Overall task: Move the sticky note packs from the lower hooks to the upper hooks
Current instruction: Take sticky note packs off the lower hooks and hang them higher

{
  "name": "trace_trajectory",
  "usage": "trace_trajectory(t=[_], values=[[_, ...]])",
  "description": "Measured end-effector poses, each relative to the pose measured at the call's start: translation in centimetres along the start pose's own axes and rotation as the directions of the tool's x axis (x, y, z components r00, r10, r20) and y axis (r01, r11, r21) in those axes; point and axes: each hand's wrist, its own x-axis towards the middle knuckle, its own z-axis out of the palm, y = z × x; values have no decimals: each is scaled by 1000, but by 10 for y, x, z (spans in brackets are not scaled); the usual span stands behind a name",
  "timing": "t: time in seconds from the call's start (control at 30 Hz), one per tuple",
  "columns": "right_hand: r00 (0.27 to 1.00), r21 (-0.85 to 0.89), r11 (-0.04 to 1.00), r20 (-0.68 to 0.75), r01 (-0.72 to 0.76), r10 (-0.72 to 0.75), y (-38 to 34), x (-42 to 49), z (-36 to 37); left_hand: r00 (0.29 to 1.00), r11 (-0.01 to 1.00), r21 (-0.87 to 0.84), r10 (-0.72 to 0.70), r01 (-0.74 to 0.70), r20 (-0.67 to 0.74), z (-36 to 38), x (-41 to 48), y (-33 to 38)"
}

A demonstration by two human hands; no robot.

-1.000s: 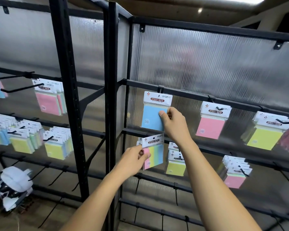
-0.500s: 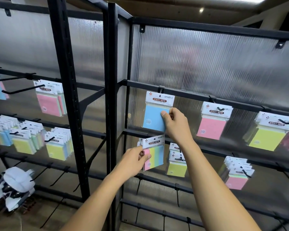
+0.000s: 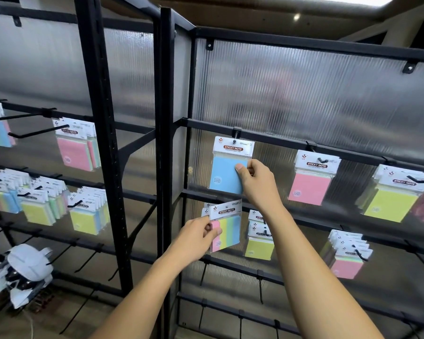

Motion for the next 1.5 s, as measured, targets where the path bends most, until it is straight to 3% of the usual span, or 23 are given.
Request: trace_trajectory(t=[0.47,0.6,0.77,0.97,1.23,1.5], values=[[996,-28,996,-37,-88,87,17,7,2,1000,1000,3,11,-11,25,4,-5,1],[983,-95,980,45,-175,180,53,-18,-4,997,999,3,35,-35,67,16,-8,2],[932,-167,922,35,-350,361,117,-73,-31,988,997,-6,81,-81,129,42,-5,19],[933,-216,931,151,-292,328,154,-135,-81,958,986,0,163,-168,235,94,3,57],[961,-154,948,-42,-277,274,198,-177,-182,879,957,-113,289,-266,379,183,12,132],[952,-81,958,-157,-276,262,237,-190,-302,833,911,-135,412,-390,369,269,19,229]])
